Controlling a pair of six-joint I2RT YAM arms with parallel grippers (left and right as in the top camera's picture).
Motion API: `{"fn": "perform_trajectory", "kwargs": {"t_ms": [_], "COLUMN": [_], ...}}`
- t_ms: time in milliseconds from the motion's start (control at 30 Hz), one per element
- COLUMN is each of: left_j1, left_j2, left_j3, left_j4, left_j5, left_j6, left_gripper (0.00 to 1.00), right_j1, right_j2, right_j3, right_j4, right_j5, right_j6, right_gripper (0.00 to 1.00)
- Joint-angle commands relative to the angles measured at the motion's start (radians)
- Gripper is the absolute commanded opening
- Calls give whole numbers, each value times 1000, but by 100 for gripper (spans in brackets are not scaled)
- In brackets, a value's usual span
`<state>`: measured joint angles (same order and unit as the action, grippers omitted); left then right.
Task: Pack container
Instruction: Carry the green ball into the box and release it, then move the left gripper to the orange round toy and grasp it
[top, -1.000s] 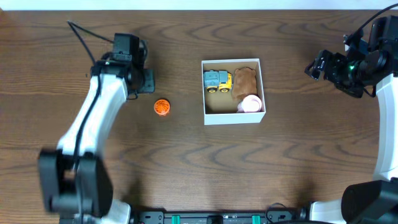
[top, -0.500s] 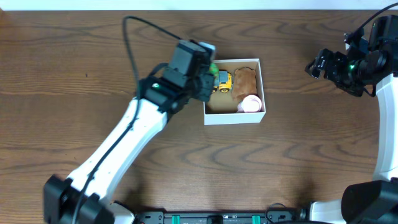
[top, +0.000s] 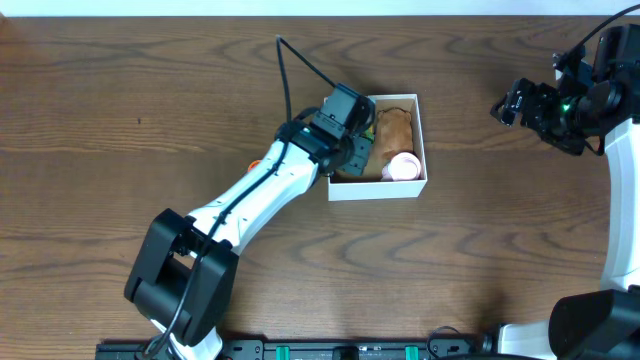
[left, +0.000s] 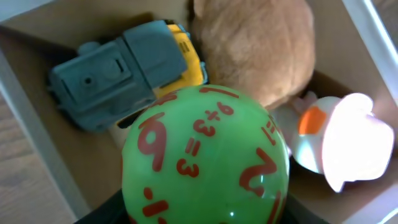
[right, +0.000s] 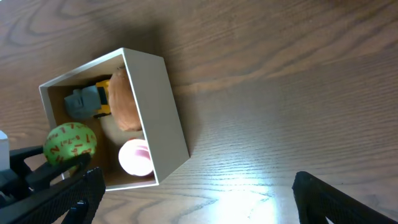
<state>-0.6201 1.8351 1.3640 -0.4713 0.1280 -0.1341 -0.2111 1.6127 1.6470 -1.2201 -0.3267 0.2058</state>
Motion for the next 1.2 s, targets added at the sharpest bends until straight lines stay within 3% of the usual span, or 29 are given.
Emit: {"fn": "perform_trajectory", "kwargs": {"t_ms": [0,467,633,700,900,1167], "left_j1": [4,8,10,12,20,34], "left_j2": [-6,-6,-8,-16,-86,-182], "left_j3": [-1,-1,13,36,136,176], "left_j4": [-2,-129,-119,-120,-189,-447], "left_j5": [2,-9,-10,-10,-19,-255], "left_j6": [-2,-2,-2,-2,-1,-2], "left_gripper": [51,51,70,83,83,83], "right_j1": [-4,-4,-4,-4,-4,-4], "right_j2": [1,1,1,1,1,1], "right_j3": [-1,-1,-1,-1,-1,-1], "right_j4": [-3,-3,-3,-3,-6,-4], "right_j5": [-14,-14,-14,-14,-14,-14], "right_j6": [6,6,6,6,6,6], "right_gripper": [99,99,99,99,99,99]}}
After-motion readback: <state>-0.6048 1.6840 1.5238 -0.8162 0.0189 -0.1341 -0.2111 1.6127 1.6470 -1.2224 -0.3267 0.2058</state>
